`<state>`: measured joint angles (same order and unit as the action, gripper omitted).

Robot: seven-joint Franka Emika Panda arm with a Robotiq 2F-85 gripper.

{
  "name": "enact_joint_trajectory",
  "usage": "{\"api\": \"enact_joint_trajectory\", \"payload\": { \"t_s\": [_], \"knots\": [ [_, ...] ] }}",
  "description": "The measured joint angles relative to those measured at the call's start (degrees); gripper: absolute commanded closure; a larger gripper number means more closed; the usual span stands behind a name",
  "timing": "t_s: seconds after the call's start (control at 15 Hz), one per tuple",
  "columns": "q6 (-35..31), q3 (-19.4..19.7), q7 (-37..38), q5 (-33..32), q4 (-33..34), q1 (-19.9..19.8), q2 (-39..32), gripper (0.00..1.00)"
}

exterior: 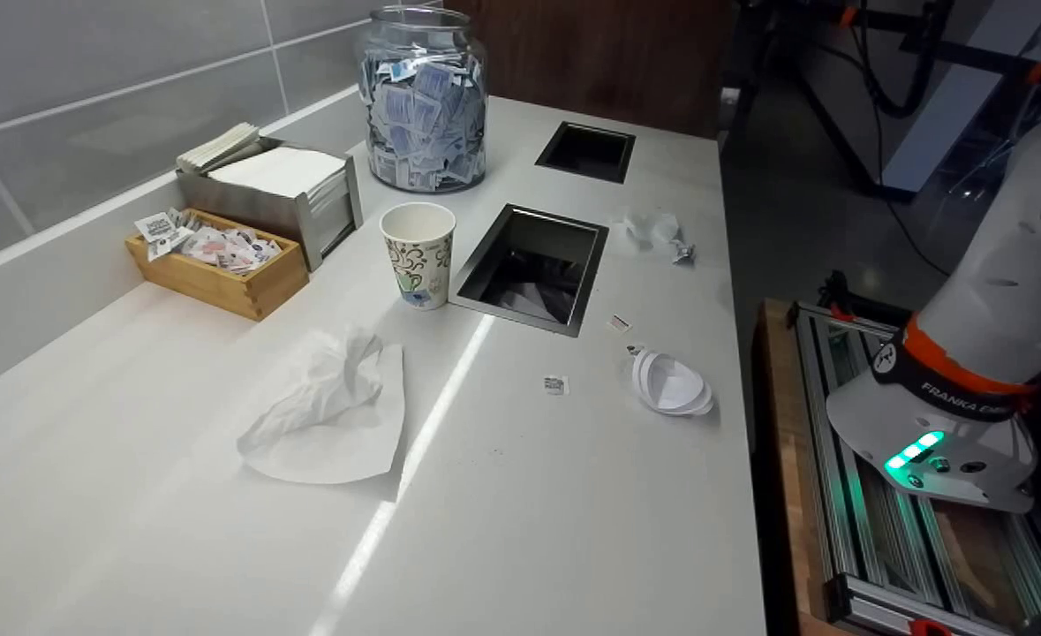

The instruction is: Put the cup upside down

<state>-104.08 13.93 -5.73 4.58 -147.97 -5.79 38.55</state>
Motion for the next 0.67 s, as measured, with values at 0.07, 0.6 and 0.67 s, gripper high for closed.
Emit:
{"api": "enact_joint_trajectory", "payload": {
  "t_s": [0.07, 0.6, 0.67],
  "knots": [
    [-3.70, -0.82, -0.01, 0.02, 0.03, 0.32, -0.82, 0.00],
    [-29.59, -9.62, 4.59, 2.42, 1.89, 5.51, -14.22, 0.00],
    [-32.09, -10.47, 5.97, 2.81, 2.48, 5.90, -16.30, 0.00]
  ]
}}
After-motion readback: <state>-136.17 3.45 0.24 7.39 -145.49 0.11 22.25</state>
